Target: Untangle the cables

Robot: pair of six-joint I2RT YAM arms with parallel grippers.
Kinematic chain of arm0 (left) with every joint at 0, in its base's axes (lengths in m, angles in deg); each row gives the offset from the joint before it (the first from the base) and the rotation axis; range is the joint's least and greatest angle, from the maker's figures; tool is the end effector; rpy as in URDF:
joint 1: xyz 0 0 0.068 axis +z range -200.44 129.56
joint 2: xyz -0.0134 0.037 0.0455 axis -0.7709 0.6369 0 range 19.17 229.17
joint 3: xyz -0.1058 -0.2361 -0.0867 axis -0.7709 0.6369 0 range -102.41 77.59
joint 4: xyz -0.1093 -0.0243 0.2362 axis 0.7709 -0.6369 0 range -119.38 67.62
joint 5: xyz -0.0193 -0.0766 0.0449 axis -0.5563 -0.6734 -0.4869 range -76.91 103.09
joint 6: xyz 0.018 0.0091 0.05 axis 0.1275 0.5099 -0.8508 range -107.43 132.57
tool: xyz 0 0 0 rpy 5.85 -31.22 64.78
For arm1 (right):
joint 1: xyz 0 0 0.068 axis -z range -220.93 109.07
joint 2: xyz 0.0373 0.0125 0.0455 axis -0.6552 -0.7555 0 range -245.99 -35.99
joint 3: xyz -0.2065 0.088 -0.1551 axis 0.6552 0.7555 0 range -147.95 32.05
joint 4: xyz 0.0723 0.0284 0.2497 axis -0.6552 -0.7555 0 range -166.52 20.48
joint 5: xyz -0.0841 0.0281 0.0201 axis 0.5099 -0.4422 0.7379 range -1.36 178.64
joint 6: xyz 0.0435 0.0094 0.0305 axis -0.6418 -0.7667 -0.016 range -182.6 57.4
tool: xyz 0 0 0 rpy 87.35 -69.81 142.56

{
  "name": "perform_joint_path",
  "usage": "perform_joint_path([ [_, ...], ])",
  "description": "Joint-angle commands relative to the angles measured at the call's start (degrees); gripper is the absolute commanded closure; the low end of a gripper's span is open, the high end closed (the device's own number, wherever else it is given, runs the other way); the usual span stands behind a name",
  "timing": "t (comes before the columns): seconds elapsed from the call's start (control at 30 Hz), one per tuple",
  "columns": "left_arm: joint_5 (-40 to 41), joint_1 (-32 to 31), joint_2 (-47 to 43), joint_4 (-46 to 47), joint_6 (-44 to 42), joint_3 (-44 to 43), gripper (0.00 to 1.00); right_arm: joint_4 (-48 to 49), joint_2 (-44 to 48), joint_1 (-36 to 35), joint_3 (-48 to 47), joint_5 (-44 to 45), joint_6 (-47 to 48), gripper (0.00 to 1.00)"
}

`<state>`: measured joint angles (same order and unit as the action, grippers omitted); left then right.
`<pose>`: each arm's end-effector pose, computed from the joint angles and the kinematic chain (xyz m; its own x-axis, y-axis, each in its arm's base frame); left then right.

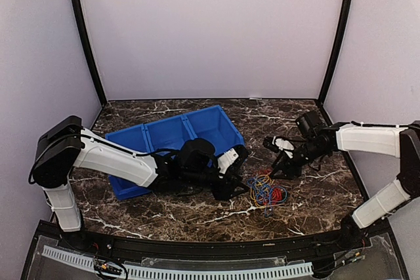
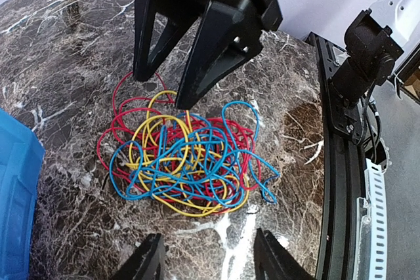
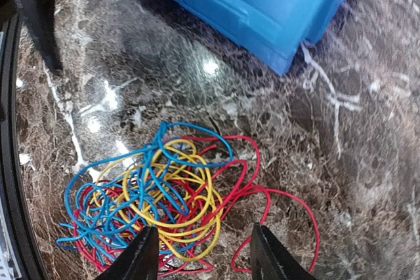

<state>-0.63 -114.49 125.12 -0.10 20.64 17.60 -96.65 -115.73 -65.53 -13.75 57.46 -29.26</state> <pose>0.1697 -0.3682 0.1893 -0.3101 0.3253 -0.8933 0.9343 0.2782 -0.2230 0.2290 0.1251 0.1947 -0.3439 -0.6747 -0.6531 -0.9252 0.3625 0.1126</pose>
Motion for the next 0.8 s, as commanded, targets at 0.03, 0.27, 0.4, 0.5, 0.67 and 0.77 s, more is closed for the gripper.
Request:
perform_joint_path([
  [0.03, 0.0, -0.7, -0.5, 0.9, 0.7, -1.6, 0.51, -0.6, -4.4, 0.9, -1.5, 3.0, -2.4, 0.47],
  [0.27, 1.3, -0.9, -0.7, 1.2, 1.3, -1.4, 0.48, -1.3, -4.8, 2.3, -1.6, 0.6, -3.5, 0.55],
  [0.4, 1.8, -1.2, -0.7, 2.7, 1.7, -0.8, 0.48, -2.4, -5.7, 2.5, -2.4, -1.6, -3.1, 0.83],
  [0.5, 4.5, -1.6, -1.1, 5.3, 1.2, 0.2, 0.47, -2.9, -5.8, 2.5, -3.0, -3.4, -3.0, 0.99],
  [0.67, 9.8, -1.7, -0.9, 7.6, 0.3, 0.2, 0.44, -5.4, -4.9, 2.5, -4.6, -7.0, -2.7, 1.00],
  [0.77, 12.3, -1.7, -0.7, 8.7, -0.2, 0.0, 0.42, -7.7, -2.5, 2.5, -6.1, -9.2, -1.9, 1.00],
])
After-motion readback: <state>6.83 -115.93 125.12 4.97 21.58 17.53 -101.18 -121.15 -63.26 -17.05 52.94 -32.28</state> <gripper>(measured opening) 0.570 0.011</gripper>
